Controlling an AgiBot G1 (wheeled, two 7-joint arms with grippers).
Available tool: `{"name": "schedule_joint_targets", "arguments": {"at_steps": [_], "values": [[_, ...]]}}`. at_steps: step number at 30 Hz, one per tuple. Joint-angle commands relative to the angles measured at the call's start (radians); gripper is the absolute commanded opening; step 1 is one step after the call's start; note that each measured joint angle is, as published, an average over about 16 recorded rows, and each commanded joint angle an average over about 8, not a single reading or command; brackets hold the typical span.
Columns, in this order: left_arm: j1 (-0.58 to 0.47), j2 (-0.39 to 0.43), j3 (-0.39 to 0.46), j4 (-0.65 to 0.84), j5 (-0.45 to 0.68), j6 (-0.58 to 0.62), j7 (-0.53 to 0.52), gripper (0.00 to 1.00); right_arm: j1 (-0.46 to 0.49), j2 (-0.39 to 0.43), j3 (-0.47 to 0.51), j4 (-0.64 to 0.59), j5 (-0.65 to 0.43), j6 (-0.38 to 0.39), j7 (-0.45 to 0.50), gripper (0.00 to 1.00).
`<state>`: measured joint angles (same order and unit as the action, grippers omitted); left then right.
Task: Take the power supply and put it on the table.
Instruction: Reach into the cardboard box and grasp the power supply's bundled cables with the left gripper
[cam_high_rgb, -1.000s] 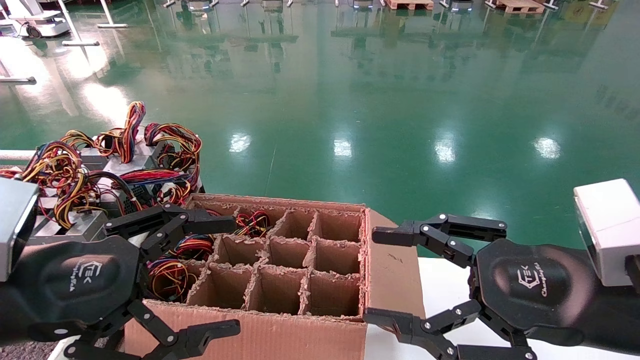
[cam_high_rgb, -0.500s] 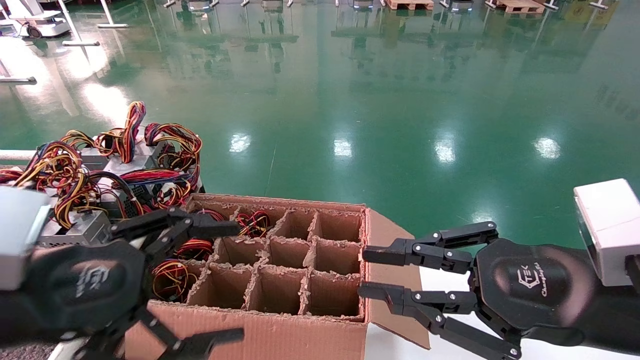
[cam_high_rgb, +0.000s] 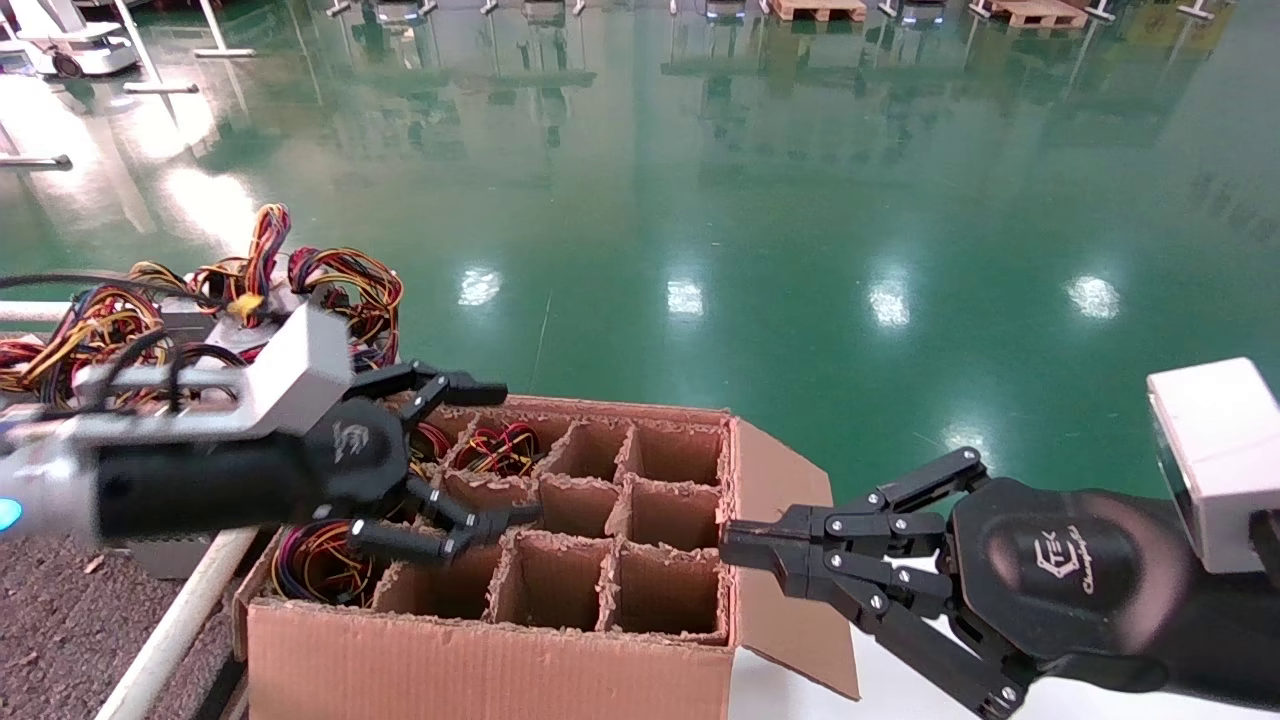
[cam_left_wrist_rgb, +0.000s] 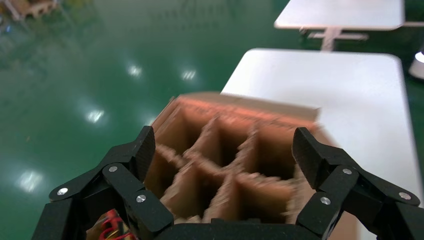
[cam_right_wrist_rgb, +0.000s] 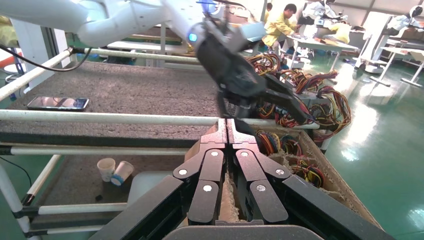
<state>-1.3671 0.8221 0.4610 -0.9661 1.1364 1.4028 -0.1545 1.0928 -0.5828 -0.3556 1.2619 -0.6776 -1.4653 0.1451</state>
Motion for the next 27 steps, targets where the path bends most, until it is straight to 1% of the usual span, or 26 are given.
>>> {"name": "schedule_joint_targets", "arguments": {"at_steps": [1, 3, 4, 8, 11, 12, 18, 23, 27], "values": [[-0.045, 0.035, 0.025, 0.068, 0.046, 0.001, 0.009, 1.00, 0.000, 0.000, 0.000, 0.000, 0.000, 0.000, 0.000, 0.00], [-0.091, 0.069, 0.046, 0.151, 0.079, 0.012, 0.024, 1.00, 0.000, 0.000, 0.000, 0.000, 0.000, 0.000, 0.000, 0.00], [-0.114, 0.085, 0.057, 0.193, 0.096, 0.019, 0.034, 1.00, 0.000, 0.000, 0.000, 0.000, 0.000, 0.000, 0.000, 0.02], [-0.197, 0.144, 0.094, 0.350, 0.157, 0.039, 0.090, 1.00, 0.000, 0.000, 0.000, 0.000, 0.000, 0.000, 0.000, 0.52], [-0.241, 0.181, 0.112, 0.455, 0.187, 0.044, 0.148, 1.00, 0.000, 0.000, 0.000, 0.000, 0.000, 0.000, 0.000, 0.89], [-0.253, 0.192, 0.116, 0.487, 0.196, 0.043, 0.168, 1.00, 0.000, 0.000, 0.000, 0.000, 0.000, 0.000, 0.000, 1.00], [-0.305, 0.250, 0.143, 0.660, 0.245, 0.016, 0.254, 1.00, 0.000, 0.000, 0.000, 0.000, 0.000, 0.000, 0.000, 1.00], [-0.325, 0.282, 0.149, 0.769, 0.258, -0.019, 0.286, 1.00, 0.000, 0.000, 0.000, 0.000, 0.000, 0.000, 0.000, 1.00], [-0.332, 0.297, 0.148, 0.828, 0.258, -0.047, 0.310, 1.00, 0.000, 0.000, 0.000, 0.000, 0.000, 0.000, 0.000, 1.00]]}}
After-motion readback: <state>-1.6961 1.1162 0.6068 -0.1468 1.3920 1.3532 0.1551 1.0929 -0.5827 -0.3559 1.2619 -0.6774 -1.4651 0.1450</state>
